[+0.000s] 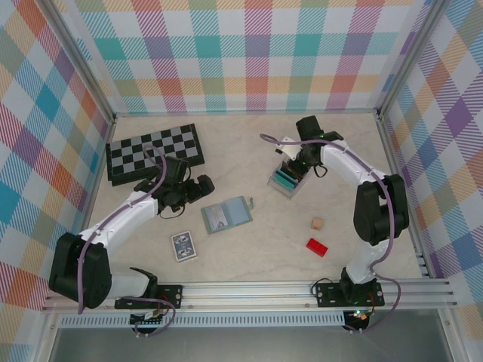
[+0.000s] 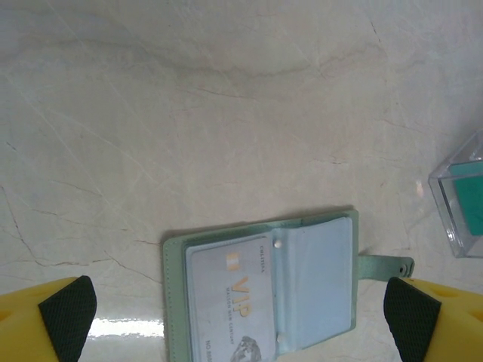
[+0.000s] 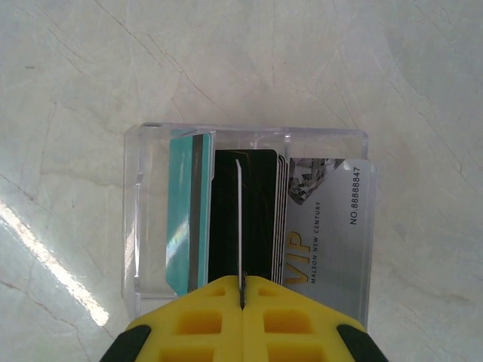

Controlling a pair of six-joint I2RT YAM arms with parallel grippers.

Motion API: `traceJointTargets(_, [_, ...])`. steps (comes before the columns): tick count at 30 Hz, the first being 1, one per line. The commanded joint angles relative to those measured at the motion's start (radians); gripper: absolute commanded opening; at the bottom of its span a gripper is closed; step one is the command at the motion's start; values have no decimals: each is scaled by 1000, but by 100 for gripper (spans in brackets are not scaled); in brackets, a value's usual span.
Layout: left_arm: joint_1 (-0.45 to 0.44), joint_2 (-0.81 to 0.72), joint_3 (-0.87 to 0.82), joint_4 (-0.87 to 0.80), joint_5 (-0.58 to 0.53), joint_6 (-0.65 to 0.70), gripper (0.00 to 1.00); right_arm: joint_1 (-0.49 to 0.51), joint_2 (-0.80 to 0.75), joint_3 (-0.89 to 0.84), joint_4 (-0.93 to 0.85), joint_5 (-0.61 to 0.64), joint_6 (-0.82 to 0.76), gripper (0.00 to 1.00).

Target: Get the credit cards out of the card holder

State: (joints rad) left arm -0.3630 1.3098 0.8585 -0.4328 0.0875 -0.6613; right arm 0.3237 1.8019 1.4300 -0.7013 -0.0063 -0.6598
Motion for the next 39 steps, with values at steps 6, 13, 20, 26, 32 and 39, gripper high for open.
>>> traceJointTargets(6, [15,41,11,51,-15,-6,100,-6,41,47,-38,-4,-43,2])
traceJointTargets(13, [15,72,43,45,6,5,100,-5,42,48,-11,-10,-20,16])
traceJointTargets(20, [15,90,46,48,22,3,100,-5,-21,60,33,-5,81,29])
traceJointTargets(26, [15,101,55,34,45,6,100,4,-143,11,98,-38,320,43])
traceJointTargets(32, [3,137,105,-66,105,-20,100,21,-320,-131,160,-83,672,49])
traceJointTargets(39, [-35,163,112,-115,141,-48,100,80,-382,-225,232,-169,1017,51])
